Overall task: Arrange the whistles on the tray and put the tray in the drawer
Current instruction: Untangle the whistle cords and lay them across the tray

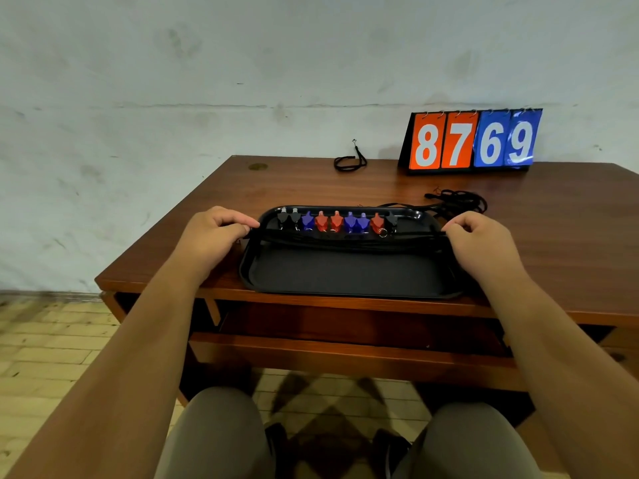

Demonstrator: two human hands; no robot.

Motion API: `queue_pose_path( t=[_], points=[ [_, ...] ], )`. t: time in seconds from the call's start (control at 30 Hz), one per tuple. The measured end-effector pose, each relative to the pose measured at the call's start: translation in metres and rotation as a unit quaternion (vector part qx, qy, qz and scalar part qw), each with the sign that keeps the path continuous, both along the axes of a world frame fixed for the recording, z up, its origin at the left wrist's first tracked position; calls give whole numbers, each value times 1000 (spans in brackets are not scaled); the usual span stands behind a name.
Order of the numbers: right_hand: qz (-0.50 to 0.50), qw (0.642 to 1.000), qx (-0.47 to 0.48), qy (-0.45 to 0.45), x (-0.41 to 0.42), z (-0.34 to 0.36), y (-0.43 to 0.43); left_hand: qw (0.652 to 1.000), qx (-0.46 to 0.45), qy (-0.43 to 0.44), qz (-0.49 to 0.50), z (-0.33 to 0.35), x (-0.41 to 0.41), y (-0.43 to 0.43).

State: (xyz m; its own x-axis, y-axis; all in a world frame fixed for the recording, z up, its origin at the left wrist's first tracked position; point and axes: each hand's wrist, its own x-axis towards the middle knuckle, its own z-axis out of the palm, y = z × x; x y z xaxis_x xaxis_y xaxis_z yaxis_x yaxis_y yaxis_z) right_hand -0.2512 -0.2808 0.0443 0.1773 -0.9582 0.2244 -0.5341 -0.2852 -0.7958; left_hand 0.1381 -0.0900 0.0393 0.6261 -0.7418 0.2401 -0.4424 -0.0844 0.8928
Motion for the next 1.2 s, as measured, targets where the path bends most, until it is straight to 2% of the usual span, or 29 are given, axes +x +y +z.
queue_pose_path(
  t=[0.17, 0.37, 0.6, 0.73, 0.93, 1.07, 1.2],
  points=[
    [0, 1000, 5, -1, 0, 2, 1, 1000, 3, -1, 24, 1, 0, -1],
    [-19, 998, 29, -53, 0, 3, -2, 997, 23, 21, 68, 4, -1, -2],
    [-22, 996, 45, -75, -2, 5, 0, 994, 1, 43, 104, 10, -8, 3],
    [-21, 990, 63, -125, -2, 6, 0, 994, -8, 46, 100, 18, -16, 10],
    [-4, 991, 70, -112, -7, 14, -12, 996, -10, -70, 57, 40, -41, 6],
    [-2, 992, 68, -104, -8, 25, -28, 987, 8, -160, -8, 65, -73, -16],
    [10, 994, 52, -100, -12, 32, -48, 974, 57, -197, -97, 80, -110, -50]
  ],
)
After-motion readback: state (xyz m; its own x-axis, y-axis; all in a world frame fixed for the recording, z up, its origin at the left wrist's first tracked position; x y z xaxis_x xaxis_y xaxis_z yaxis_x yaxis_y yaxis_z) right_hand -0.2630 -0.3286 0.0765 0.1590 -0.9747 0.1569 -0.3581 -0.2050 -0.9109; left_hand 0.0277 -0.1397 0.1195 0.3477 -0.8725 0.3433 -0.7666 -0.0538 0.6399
